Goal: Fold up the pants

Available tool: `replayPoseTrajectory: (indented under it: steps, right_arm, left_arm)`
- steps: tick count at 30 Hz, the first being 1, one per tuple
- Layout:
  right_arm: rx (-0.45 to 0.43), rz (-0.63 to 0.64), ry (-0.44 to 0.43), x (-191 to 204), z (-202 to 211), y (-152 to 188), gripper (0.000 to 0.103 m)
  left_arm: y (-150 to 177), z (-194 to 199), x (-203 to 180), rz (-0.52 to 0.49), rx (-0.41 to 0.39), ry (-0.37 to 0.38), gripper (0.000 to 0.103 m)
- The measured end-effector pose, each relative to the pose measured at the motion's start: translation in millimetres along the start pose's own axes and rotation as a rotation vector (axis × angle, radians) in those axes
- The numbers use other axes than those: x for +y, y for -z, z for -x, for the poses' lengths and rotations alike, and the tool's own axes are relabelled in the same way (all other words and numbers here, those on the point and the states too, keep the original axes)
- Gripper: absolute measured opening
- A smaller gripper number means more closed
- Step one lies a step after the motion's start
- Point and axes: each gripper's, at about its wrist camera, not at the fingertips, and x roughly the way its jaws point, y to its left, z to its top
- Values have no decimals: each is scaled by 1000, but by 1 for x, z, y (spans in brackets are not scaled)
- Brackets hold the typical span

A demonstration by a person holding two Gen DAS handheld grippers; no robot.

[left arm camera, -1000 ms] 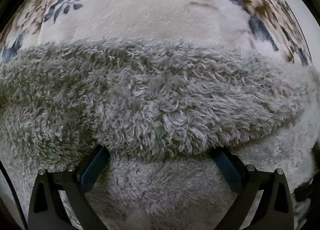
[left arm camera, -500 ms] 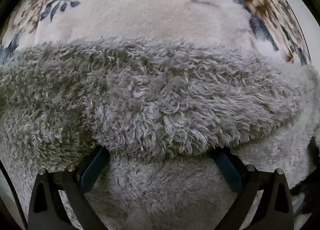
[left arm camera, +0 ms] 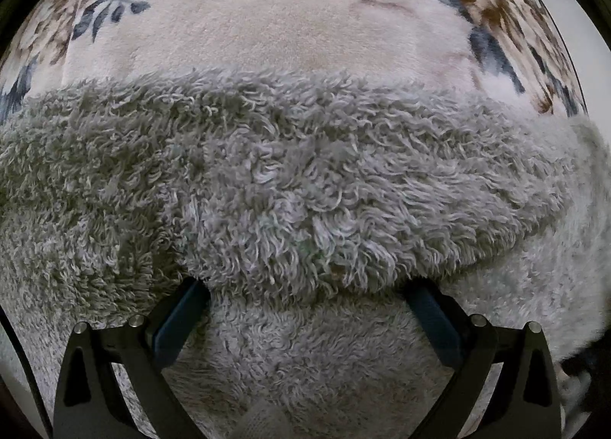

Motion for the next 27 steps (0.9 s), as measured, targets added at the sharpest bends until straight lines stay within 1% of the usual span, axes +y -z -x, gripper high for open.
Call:
replayPoseTrajectory:
  steps: [1, 3, 4, 5, 6, 7, 9, 13, 14, 15, 16, 17, 18, 19, 21, 22, 23, 25, 27]
  right_arm:
    - [-2, 28, 21, 3, 3, 2, 76]
    - [6, 59, 164, -6, 8, 8, 76]
    - [32, 48, 229, -20, 5, 11, 77]
    - [59, 14, 262, -36, 3, 13, 77]
    - [78, -10, 252, -48, 0, 15, 76]
    - [79, -18, 234, -53, -3, 14, 76]
    - [60, -24, 205, -52, -4, 10, 78]
    - [-45, -105, 60, -49, 9, 0, 77]
    - [-71, -117, 29, -48, 13, 0, 76]
    - [-85, -117, 23, -46, 17, -1, 72]
    - [-94, -104, 38, -43, 17, 0, 68]
    - [-95, -84, 59, -41, 18, 0, 58]
    - [-89, -65, 79, -39, 17, -2, 56]
    - [-79, -54, 90, -38, 15, -4, 56]
    - [-49, -19, 137, -37, 2, -9, 56]
    - [-36, -6, 153, -38, 3, 0, 56]
    - [-17, -2, 165, -40, -6, -4, 56]
    - [1, -16, 168, -42, -27, -6, 56]
    - [11, -22, 160, -45, -35, -10, 57]
  left_arm:
    - [2, 2, 0, 2, 1, 0, 103]
    - [2, 4, 0, 6, 3, -3, 103]
    - [3, 4, 1, 10, 6, -7, 103]
    - [3, 4, 0, 11, 7, -10, 103]
    - [3, 4, -1, 10, 9, -15, 103]
    - [1, 3, -4, 11, 9, -17, 103]
    - [1, 3, -6, 12, 9, -17, 103]
    - [1, 3, -7, 12, 4, -18, 103]
    - [1, 3, -6, 12, 6, -17, 103]
    - [0, 2, -6, 15, 7, -18, 103]
    - [0, 2, -5, 18, 9, -19, 103]
    - [-2, 3, -6, 22, 11, -19, 103]
    - [-3, 4, -7, 25, 12, -20, 103]
    - [-3, 4, -7, 27, 12, -21, 103]
    - [-4, 4, -7, 29, 11, -24, 103]
    - [-4, 4, -7, 29, 9, -26, 103]
    - [-4, 3, -8, 27, 8, -27, 103]
    - [-4, 2, -9, 26, 7, -25, 103]
    - [-3, 2, -9, 25, 7, -26, 103]
